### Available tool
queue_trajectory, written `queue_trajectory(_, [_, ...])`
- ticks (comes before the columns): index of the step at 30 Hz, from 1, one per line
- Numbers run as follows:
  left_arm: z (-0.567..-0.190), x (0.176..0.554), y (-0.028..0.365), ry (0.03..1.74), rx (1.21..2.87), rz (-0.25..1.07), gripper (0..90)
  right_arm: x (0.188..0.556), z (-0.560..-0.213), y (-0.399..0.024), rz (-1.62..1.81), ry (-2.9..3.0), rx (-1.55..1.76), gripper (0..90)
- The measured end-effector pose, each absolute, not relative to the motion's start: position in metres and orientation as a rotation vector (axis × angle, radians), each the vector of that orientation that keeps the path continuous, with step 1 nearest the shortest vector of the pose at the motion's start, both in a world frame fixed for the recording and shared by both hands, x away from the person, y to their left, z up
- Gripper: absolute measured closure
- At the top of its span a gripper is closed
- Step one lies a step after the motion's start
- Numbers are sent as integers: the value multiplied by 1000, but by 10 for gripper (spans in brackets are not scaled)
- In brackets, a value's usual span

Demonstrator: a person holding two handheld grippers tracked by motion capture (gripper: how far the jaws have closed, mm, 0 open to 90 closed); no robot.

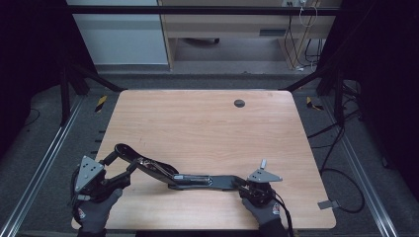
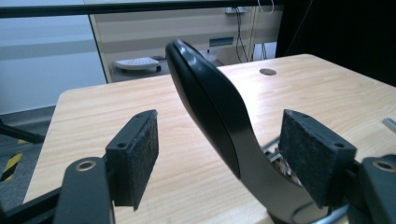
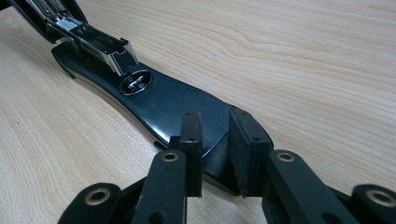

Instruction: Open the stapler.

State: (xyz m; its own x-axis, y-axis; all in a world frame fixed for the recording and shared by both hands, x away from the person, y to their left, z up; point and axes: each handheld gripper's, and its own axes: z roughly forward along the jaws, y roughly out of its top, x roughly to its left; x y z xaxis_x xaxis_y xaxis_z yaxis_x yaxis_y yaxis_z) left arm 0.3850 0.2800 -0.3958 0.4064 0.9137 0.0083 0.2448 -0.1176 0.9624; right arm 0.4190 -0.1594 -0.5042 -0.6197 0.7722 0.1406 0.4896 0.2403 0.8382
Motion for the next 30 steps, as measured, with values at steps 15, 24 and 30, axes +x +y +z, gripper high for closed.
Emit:
queue_trajectory(15, [-422, 380, 283, 1072, 1708, 768, 258, 419, -499, -163, 1345, 2186, 1170, 753])
queue_trajectory(24, [-440, 381, 285, 1120, 1756, 753, 261, 419, -493, -176, 1350, 2131, 1189, 734])
queue_trajectory(30, [-458, 388, 286, 1167, 1777, 732, 274, 421, -486, -194, 1334, 2083, 1224, 733])
